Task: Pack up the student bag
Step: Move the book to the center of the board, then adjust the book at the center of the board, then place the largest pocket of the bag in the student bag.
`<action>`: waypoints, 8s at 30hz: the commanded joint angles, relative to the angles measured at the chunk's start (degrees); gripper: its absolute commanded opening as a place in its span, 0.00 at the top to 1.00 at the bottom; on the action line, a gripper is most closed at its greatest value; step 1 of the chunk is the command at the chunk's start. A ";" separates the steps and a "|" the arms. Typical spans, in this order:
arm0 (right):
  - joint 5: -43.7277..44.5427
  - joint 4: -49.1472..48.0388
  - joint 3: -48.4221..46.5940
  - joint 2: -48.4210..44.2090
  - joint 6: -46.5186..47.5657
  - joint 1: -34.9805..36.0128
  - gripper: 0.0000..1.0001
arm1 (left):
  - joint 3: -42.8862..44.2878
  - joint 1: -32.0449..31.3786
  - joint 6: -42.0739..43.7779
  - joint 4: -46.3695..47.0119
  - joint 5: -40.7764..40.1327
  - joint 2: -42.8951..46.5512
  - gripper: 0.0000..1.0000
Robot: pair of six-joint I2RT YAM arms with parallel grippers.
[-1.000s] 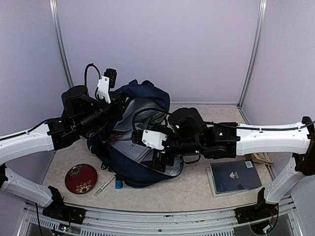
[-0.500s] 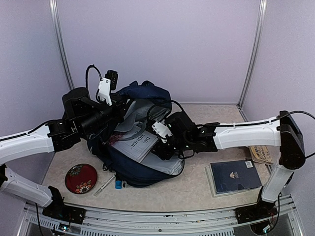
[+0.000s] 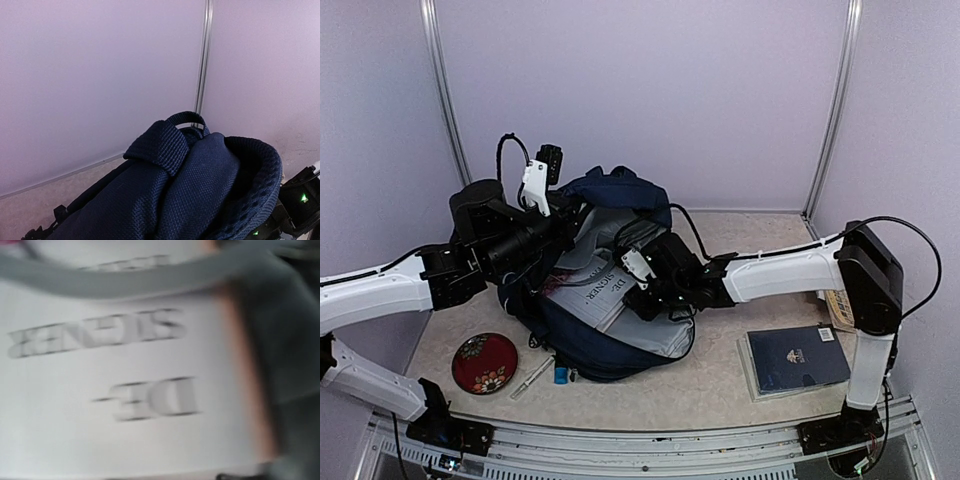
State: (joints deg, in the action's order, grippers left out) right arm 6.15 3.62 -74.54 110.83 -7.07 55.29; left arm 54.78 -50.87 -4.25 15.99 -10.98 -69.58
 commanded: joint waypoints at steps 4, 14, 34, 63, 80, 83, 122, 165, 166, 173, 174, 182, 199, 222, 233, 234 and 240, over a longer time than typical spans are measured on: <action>-8.06 7.40 -2.10 -7.94 5.64 6.06 0.52 | 2.89 0.69 -1.44 2.65 -0.44 -1.30 1.00; -3.47 32.35 5.03 -26.56 -19.72 1.30 0.48 | 2.67 5.42 -1.31 -2.76 1.08 0.42 1.00; 2.62 48.10 30.84 -43.46 -48.35 -41.00 0.00 | 0.06 6.40 -0.51 -3.13 5.38 2.61 1.00; -14.02 32.65 39.00 -31.48 -60.73 -35.49 0.16 | 0.41 8.15 -0.06 -3.76 5.98 3.22 1.00; -14.63 38.26 20.87 -24.37 -37.59 -25.56 0.06 | 0.57 8.35 0.21 -4.31 5.96 3.43 1.00; -21.00 36.43 25.93 -29.10 -35.43 -27.30 0.05 | 0.59 8.39 0.06 -4.39 6.11 3.40 1.00; -24.48 19.71 27.86 -24.39 -30.86 -26.04 0.13 | 1.68 8.59 -0.49 -5.77 8.84 1.58 1.00; -53.86 -14.04 29.58 -23.00 -41.10 -24.35 0.18 | 2.76 6.36 2.90 -7.46 11.01 -0.87 0.97; -53.59 -14.24 29.69 -23.06 -41.02 -24.35 0.18 | 2.77 5.37 4.26 -7.68 9.52 -1.02 0.88; -53.19 -15.95 31.34 -22.20 -41.40 -24.26 0.18 | 6.06 -0.10 9.29 -13.26 6.54 -2.04 0.38; -53.18 -16.23 31.72 -22.08 -41.34 -24.26 0.18 | 6.83 -1.28 10.23 -14.66 7.19 -2.05 0.31; -52.62 -16.45 32.41 -21.83 -40.36 -24.26 0.18 | 8.55 -20.86 22.73 -22.92 4.89 -0.70 0.01; -51.17 -18.31 37.43 -23.08 -38.57 -24.18 0.19 | 16.85 -21.06 2.66 -37.06 -20.12 -8.03 0.03; -49.57 -17.96 39.53 -24.38 -38.27 -24.18 0.19 | 24.01 -8.49 -12.07 -77.81 -11.36 -7.77 0.01; -49.14 -16.79 37.83 -23.87 -38.21 -24.00 0.19 | 22.55 -2.72 -10.09 -73.64 4.57 5.04 0.01; -49.01 -16.52 37.82 -23.96 -38.20 -23.93 0.19 | 22.94 -1.23 -10.68 -74.53 3.64 5.62 0.01; -48.76 -15.55 37.19 -23.56 -37.71 -23.82 0.19 | 21.39 0.83 -9.00 -67.62 11.04 9.83 0.01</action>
State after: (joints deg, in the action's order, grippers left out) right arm -42.50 -12.69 -35.92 86.48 -45.91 30.70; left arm 77.82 -48.90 -14.55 -58.81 -7.38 -61.76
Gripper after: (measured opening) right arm 0.811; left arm 0.989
